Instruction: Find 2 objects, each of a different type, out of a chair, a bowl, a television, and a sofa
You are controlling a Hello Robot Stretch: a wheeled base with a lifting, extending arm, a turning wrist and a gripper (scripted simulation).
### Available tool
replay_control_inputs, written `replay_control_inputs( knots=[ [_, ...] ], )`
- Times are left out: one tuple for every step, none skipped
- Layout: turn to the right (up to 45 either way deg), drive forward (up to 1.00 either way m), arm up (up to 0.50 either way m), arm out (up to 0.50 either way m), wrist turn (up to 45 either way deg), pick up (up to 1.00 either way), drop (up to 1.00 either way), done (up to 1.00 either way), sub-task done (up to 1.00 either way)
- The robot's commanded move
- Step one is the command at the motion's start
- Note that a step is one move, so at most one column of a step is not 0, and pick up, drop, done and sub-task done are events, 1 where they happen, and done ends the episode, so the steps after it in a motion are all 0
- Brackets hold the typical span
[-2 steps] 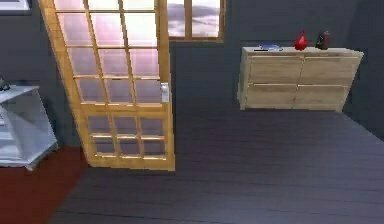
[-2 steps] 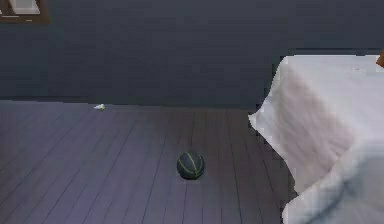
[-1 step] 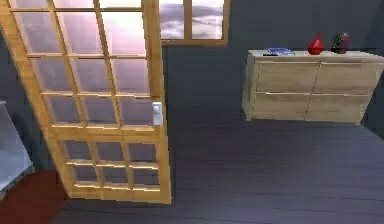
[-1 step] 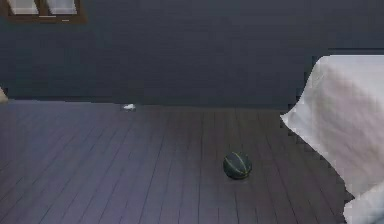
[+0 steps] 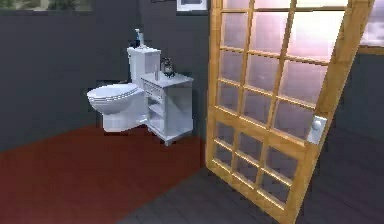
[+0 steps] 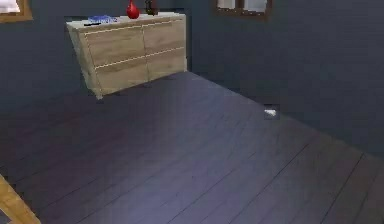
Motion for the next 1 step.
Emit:
replay_control_inputs(
  knots=[
    [-36.0,0.0,0.0,0.0,0.0,0.0,0.0,0.0,0.0]
  ],
)
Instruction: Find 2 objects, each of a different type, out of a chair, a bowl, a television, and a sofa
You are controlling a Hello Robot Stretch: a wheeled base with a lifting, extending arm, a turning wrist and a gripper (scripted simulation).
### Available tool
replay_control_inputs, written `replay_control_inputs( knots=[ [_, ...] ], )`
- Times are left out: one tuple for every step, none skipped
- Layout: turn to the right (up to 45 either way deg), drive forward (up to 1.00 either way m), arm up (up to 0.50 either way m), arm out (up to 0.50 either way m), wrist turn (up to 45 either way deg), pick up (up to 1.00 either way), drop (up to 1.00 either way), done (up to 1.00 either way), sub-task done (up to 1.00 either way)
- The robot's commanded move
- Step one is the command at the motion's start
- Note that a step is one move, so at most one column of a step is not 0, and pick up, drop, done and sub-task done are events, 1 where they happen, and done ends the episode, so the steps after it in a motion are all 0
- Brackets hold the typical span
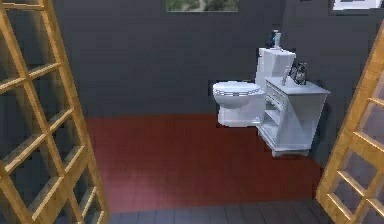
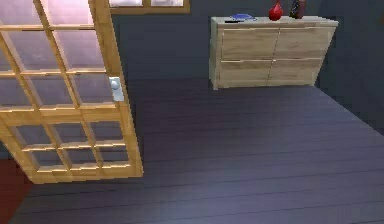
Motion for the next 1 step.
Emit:
replay_control_inputs(
  knots=[
    [-3.0,0.0,0.0,0.0,0.0,0.0,0.0,0.0,0.0]
  ],
)
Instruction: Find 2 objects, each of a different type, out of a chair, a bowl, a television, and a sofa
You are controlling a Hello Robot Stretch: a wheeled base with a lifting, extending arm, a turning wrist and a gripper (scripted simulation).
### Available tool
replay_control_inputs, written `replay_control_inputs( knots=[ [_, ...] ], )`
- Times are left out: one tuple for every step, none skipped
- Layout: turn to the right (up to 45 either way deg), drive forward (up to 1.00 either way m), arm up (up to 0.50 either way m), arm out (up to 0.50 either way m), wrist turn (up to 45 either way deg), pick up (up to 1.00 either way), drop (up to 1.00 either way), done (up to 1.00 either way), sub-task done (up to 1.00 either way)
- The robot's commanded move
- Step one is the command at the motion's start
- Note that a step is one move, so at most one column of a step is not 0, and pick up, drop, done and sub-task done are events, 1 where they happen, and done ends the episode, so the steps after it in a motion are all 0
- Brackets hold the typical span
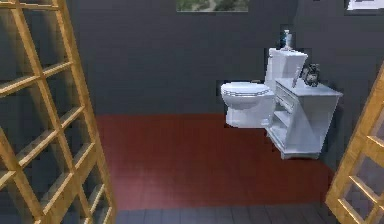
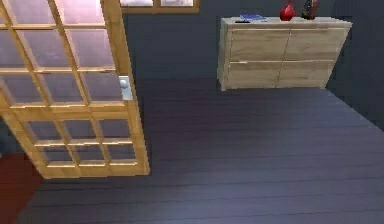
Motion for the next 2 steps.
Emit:
replay_control_inputs(
  knots=[
    [0.0,1.0,0.0,0.0,0.0,0.0,0.0,0.0,0.0],
    [0.0,0.5,0.0,0.0,0.0,0.0,0.0,0.0,0.0]
  ],
)
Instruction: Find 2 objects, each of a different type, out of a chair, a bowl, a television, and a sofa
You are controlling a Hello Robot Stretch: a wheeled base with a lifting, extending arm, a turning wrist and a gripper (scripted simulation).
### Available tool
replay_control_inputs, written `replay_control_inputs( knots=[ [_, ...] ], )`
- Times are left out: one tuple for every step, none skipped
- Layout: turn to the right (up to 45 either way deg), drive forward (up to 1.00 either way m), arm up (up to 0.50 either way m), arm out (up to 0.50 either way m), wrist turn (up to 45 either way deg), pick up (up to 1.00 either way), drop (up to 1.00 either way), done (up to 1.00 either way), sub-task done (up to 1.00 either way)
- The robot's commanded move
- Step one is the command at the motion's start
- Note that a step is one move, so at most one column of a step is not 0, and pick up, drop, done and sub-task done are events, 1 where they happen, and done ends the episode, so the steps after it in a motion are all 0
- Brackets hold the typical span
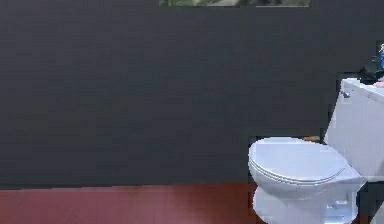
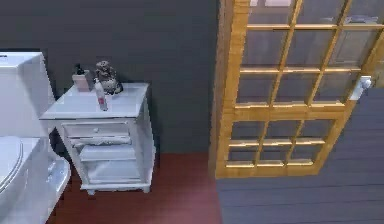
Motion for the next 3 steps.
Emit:
replay_control_inputs(
  knots=[
    [-45.0,0.0,0.0,0.0,0.0,0.0,0.0,0.0,0.0],
    [-21.0,0.0,0.0,0.0,0.0,0.0,0.0,0.0,0.0],
    [0.0,1.0,0.0,0.0,0.0,0.0,0.0,0.0,0.0]
  ],
)
